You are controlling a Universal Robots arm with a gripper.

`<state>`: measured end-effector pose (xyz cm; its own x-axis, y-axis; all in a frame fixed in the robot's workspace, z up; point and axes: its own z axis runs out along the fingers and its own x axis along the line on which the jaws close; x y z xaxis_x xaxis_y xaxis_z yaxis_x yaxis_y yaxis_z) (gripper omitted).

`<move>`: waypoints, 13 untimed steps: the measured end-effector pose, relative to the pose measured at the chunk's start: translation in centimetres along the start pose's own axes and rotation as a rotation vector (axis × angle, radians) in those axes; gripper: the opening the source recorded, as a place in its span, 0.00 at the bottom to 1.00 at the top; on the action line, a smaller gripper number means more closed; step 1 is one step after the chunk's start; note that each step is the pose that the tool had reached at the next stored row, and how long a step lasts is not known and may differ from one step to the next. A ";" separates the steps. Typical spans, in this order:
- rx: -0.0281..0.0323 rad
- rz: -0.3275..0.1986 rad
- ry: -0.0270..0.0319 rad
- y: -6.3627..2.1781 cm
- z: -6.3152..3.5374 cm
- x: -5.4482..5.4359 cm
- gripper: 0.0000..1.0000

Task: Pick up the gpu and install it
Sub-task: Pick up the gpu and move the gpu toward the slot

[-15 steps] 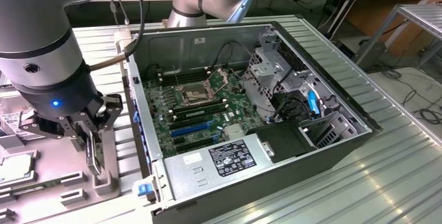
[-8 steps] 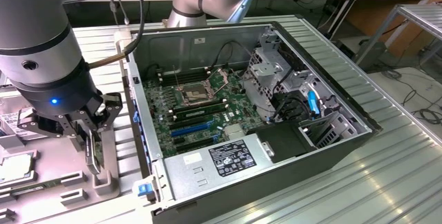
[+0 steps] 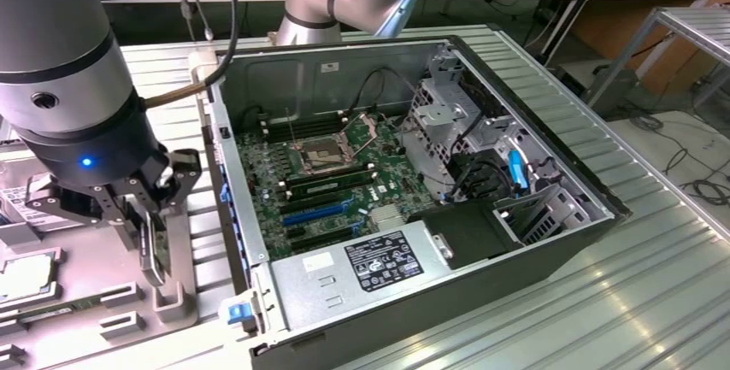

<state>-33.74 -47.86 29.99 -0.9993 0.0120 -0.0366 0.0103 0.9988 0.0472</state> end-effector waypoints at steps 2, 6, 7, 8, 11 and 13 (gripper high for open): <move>0.0001 0.000 0.0001 0.01 -0.23 0.0 0.27; -0.0001 0.000 0.0001 0.04 -0.76 0.0 0.27; -0.0001 0.000 0.0000 0.04 -0.86 0.0 0.27; -0.0001 0.000 0.0000 0.05 -1.00 0.0 0.27; -0.0001 0.000 0.0000 0.07 -1.42 -0.1 0.27; 0.0000 0.000 0.0000 0.08 -1.64 -0.1 0.27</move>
<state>-33.74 -47.87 31.64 -0.9993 0.0120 -0.0366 0.0103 0.9988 0.0472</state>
